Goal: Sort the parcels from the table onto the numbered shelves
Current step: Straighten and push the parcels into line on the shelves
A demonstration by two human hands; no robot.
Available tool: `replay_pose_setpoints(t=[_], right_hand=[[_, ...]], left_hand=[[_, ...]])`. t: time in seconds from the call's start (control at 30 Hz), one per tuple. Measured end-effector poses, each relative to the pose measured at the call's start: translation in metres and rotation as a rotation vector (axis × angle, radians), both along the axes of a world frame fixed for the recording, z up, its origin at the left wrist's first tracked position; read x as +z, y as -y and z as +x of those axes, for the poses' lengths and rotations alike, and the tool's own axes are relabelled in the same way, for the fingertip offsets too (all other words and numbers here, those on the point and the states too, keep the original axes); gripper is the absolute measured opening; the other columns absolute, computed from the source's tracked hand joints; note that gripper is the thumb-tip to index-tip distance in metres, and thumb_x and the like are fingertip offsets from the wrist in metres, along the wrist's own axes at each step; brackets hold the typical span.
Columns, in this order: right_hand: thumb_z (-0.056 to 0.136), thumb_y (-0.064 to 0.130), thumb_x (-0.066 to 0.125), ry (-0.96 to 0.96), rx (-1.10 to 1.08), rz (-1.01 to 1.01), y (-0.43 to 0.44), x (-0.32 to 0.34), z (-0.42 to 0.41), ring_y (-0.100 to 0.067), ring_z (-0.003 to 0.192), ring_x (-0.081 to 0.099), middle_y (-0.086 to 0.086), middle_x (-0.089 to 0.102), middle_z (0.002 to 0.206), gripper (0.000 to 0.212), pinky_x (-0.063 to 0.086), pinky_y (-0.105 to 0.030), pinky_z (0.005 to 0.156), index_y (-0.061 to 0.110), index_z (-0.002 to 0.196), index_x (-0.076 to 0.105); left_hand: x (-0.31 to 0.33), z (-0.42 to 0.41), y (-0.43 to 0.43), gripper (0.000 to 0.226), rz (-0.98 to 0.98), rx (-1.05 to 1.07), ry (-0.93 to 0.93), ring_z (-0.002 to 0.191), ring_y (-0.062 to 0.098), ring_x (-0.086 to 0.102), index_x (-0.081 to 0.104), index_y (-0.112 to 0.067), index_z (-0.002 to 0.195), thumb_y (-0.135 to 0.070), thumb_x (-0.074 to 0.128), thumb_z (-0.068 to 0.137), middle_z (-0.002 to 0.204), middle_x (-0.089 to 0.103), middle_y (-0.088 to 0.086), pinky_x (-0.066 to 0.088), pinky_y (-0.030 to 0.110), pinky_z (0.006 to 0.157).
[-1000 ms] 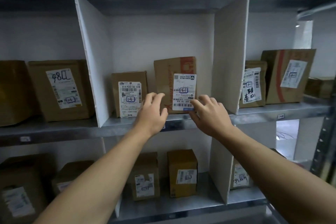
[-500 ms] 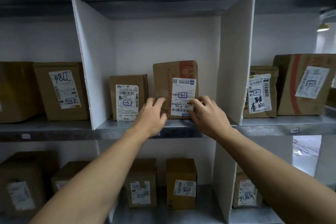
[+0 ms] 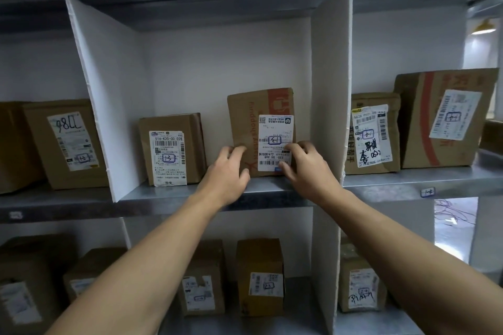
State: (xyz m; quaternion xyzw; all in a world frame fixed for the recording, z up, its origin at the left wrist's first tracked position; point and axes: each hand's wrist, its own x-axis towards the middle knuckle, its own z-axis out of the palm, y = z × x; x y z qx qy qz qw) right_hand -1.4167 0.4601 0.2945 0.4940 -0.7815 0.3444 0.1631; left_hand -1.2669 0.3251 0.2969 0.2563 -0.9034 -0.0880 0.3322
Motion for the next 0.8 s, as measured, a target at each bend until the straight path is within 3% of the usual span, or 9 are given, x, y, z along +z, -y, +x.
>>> replay_pose_setpoints(t=[0.2,0.6,0.8], right_hand=[[0.101,0.035,0.056,0.013,0.028,-0.007,-0.0007,-0.0051,-0.002,-0.036,0.119,0.056,-0.011,0.044,0.14,0.046,0.048,-0.047,0.099,0.014,0.14,0.047],[0.1,0.036,0.057,0.055,0.051,0.008,0.0046,-0.0041,-0.0056,-0.035,0.125,0.052,-0.012,0.043,0.141,0.049,0.046,-0.047,0.105,0.013,0.142,0.046],[0.099,0.039,0.056,0.059,0.024,0.019,0.0026,-0.0044,-0.004,-0.037,0.121,0.053,-0.011,0.043,0.138,0.045,0.049,-0.051,0.099,0.016,0.137,0.047]], left_hand=[[0.0014,-0.0033,-0.0028,0.047,-0.05,0.054,-0.047,0.119,0.028,0.051,0.037,-0.023,0.144,-0.03,0.048,0.098,0.139,0.039,0.004,0.044,0.035,0.098],[-0.0046,0.0023,-0.0033,0.05,-0.011,0.046,-0.02,0.127,0.024,0.046,0.037,-0.02,0.145,-0.028,0.05,0.096,0.144,0.036,0.002,0.039,0.036,0.105],[-0.0035,0.0033,-0.0079,0.051,-0.011,0.047,-0.037,0.129,0.024,0.044,0.036,-0.02,0.145,-0.027,0.05,0.096,0.145,0.037,0.003,0.038,0.036,0.105]])
